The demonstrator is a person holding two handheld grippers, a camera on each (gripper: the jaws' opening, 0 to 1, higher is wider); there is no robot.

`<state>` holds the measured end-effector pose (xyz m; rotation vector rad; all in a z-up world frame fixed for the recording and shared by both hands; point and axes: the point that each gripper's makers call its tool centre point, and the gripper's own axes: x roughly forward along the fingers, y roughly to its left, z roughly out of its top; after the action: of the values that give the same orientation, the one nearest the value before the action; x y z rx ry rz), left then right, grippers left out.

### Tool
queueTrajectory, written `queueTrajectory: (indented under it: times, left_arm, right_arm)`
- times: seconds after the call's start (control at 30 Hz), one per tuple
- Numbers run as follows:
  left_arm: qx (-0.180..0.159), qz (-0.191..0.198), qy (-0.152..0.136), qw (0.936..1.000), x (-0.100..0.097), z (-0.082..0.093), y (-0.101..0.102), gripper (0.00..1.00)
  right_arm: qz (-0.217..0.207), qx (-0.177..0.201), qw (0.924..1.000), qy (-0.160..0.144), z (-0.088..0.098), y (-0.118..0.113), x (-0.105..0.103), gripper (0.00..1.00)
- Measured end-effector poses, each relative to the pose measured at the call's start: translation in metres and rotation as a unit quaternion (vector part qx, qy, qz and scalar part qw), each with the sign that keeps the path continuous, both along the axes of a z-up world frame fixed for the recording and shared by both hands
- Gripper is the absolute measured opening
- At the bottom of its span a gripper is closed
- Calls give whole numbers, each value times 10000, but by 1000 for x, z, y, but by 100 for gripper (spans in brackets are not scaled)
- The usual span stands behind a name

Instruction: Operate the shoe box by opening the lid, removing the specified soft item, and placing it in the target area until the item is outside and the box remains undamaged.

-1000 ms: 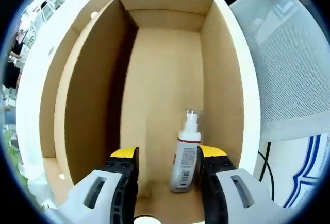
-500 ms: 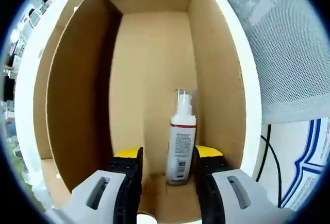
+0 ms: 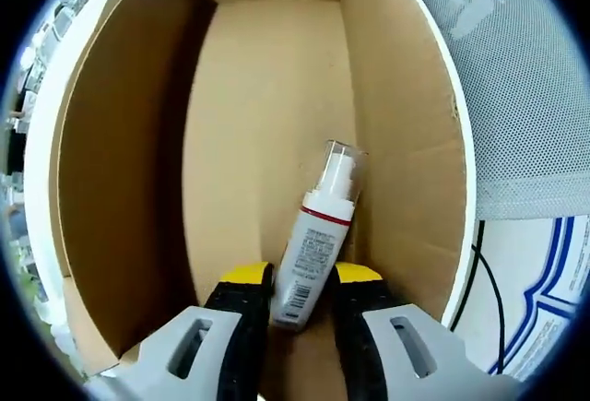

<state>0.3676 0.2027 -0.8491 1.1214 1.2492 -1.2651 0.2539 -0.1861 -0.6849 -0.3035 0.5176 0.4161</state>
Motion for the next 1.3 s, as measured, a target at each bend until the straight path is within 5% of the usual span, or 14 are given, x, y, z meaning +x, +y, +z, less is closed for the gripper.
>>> queueTrajectory:
  times: [0.47,0.7,1.3]
  left_arm:
    - [151,-6,-77,9999,0,-1,0,24]
    - [5,1106,-103,9938,3,-1,-4,23]
    - [-95,1296,-465,9904,11,20,0,19]
  right_arm:
    - [-18,-20,10000,-9,0,-1,0,84]
    - [-11,-34,10000,-2,0,-2,0,84]
    - [-26,20,9999,-96,4,-2,0,84]
